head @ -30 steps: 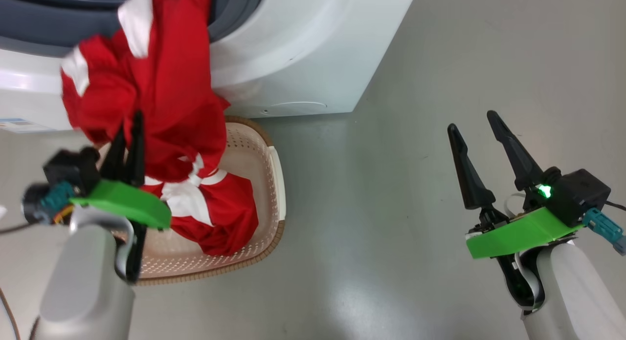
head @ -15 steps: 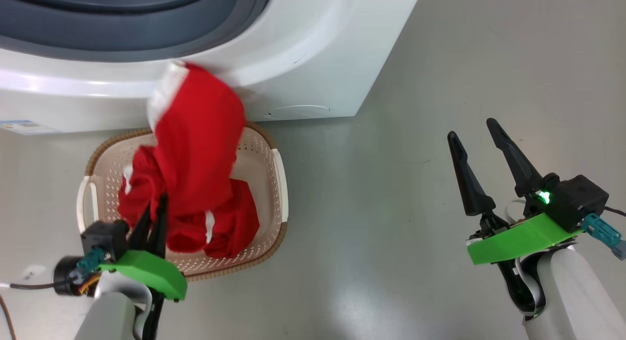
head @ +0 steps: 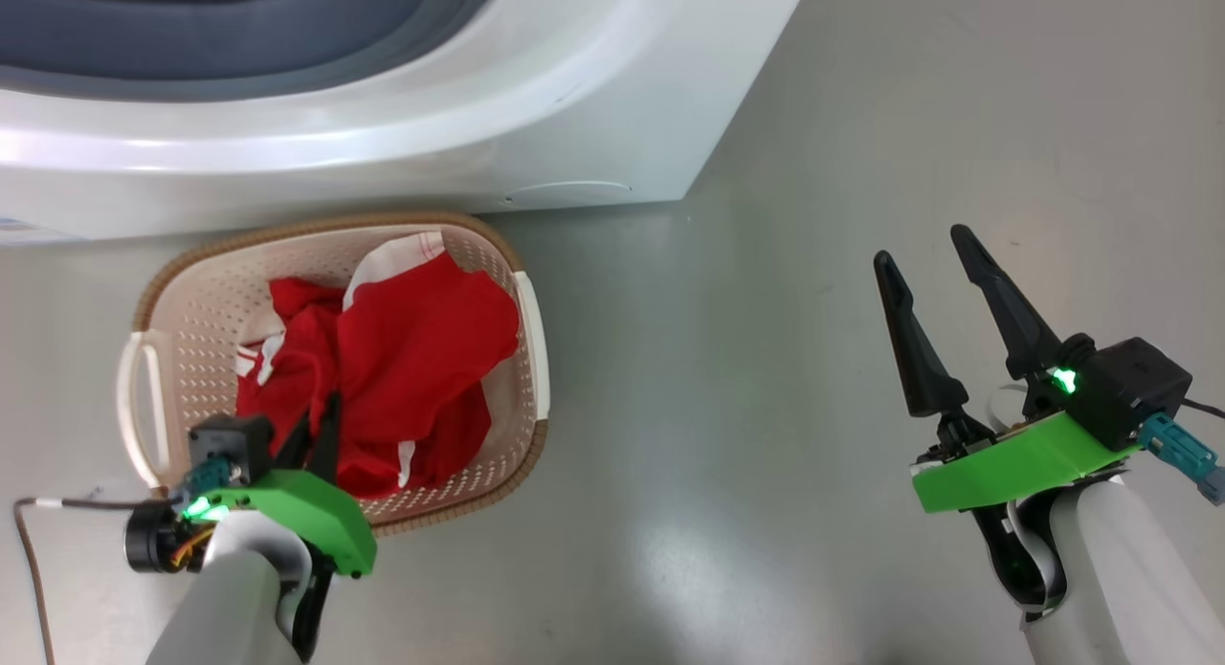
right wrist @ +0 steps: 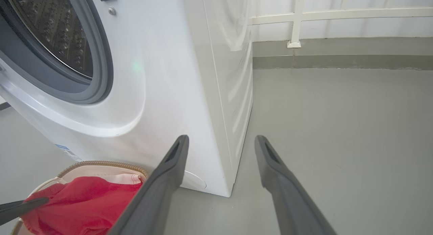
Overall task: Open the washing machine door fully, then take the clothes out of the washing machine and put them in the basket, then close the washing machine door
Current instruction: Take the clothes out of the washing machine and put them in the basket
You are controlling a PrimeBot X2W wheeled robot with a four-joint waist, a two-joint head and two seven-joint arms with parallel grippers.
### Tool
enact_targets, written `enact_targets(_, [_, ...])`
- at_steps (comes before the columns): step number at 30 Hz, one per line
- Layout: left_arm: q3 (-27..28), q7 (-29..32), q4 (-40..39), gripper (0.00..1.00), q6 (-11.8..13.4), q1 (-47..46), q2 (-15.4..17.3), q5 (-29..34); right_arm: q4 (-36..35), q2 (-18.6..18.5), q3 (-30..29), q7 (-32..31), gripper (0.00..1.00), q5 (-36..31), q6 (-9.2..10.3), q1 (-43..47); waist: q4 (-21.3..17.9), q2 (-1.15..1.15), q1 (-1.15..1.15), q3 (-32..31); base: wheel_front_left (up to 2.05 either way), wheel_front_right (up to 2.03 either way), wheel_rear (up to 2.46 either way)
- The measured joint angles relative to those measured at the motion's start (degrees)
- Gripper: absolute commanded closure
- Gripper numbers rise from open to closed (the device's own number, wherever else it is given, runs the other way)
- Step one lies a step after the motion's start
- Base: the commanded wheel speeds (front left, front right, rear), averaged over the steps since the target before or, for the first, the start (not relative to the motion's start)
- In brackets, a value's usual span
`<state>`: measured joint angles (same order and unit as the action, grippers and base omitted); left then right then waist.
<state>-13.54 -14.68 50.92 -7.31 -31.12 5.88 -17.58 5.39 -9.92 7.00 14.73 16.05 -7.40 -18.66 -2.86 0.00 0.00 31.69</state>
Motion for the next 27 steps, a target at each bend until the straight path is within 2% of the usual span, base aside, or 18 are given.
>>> enact_targets(11, [-1.74,0.0,14.02,1.0,0.0,-8.79,0.18,-1.63,-0.48,0.49,0.09,0.0,0.0,0.0,0.0,-1.88,-2.18,0.0,0.0,3.67,0.0,0.0,0.0])
enact_targets(26, [-3.1,0.0,19.63,1.0,0.0,-15.5,1.82,-2.83,-0.35,1.03,0.97,0.0,0.0,-0.01,0.0,-3.89,-4.62,0.0,0.0,6.88,0.0,0.0,0.0])
enact_targets(27, [-3.08,0.0,19.64,0.9,0.0,-15.5,1.88,-2.86,-0.32,1.03,0.96,0.01,0.0,-0.01,0.0,-3.89,-4.57,0.0,0.0,6.73,0.0,0.0,0.0])
